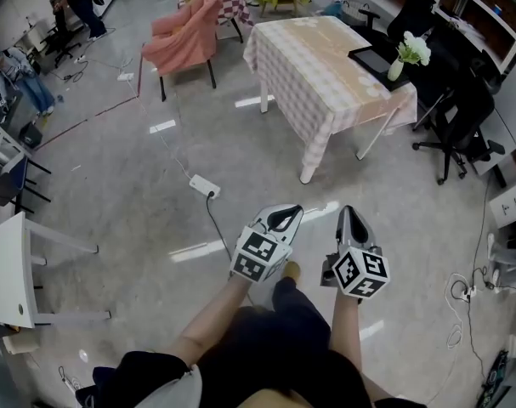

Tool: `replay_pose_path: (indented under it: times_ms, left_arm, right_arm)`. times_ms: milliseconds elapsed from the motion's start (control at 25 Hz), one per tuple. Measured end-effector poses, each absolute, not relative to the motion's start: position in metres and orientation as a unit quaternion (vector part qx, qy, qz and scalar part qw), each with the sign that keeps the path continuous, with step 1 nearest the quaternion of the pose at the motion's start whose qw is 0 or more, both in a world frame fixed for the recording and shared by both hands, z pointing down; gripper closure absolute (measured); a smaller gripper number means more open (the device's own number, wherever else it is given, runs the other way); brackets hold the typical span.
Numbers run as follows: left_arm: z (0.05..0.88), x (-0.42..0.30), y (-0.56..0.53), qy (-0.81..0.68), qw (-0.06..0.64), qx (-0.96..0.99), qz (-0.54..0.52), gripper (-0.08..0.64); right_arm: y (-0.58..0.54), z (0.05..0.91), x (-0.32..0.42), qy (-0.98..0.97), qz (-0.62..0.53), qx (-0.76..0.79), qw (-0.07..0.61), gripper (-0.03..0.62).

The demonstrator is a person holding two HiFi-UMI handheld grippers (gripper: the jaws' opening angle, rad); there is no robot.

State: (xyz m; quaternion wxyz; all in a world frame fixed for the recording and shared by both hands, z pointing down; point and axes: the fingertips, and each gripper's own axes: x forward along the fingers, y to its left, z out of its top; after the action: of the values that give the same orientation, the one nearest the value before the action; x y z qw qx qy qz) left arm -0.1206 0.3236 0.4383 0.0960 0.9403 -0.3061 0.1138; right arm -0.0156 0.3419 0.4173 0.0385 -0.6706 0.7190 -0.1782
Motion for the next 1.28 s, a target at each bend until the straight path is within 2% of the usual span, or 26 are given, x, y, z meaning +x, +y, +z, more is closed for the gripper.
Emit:
replay_pose_path:
  times_ms: [680,1280]
  left_arm:
    - [0.449,-0.049,0.218,-0.315,0.103,0.934,0.130,0.549]
    - [0.468,-0.008,0.174,-0.335,0.109,0.926,0.134,0.549]
  right_arm:
    - [0.224,0.427,0.049,0.734,-0.184,-0.653,0.042,0.589]
    - [0.174,0.441,0.094,0.746,-0.192,-0.637,0.037,0.589]
